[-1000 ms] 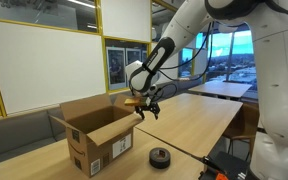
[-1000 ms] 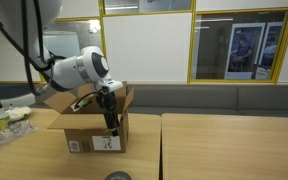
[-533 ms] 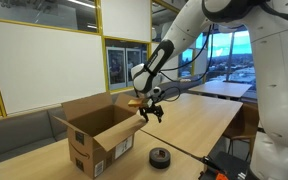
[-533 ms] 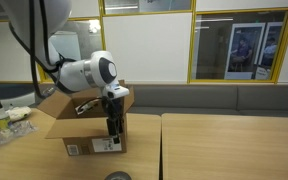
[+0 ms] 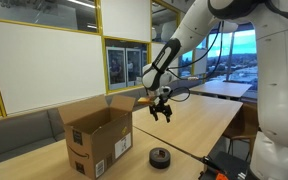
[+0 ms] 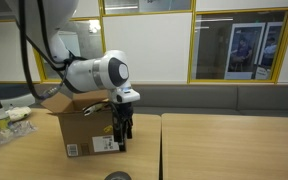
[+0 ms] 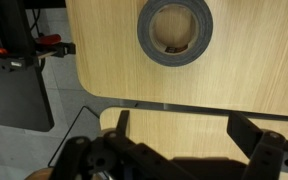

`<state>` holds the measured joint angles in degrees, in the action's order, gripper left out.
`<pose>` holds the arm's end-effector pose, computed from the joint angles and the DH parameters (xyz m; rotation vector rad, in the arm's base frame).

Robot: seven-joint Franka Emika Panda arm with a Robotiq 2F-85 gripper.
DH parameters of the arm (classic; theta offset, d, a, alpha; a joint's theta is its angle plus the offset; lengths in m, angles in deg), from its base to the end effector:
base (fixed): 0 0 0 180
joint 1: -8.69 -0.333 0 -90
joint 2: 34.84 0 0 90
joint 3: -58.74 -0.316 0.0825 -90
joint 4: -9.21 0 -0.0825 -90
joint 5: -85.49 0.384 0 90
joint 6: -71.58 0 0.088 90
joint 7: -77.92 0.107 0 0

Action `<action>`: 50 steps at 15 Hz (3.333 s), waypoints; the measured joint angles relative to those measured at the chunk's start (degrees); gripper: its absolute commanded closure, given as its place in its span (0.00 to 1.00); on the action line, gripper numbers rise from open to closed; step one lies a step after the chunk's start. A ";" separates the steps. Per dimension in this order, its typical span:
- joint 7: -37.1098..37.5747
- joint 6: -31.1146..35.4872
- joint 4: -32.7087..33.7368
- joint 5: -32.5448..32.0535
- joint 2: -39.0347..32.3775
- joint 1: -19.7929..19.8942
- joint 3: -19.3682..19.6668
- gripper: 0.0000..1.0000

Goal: Put the objects on the table and put them in the box, then slide the box to the right

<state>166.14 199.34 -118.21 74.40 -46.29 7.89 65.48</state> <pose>0.5211 -0.0604 0.2706 2.1051 -1.9803 -0.0542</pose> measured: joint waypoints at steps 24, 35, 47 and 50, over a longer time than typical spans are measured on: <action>0.31 26.86 -4.94 18.66 -15.60 -0.72 -2.12 0.00; -5.12 29.92 0.73 26.23 -26.09 0.44 -3.82 0.00; -9.39 29.92 7.46 29.06 -31.83 2.67 -3.82 0.89; -9.63 29.85 7.54 29.18 -31.50 2.67 -3.76 0.86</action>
<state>156.51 229.19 -110.67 103.58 -77.79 10.56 61.72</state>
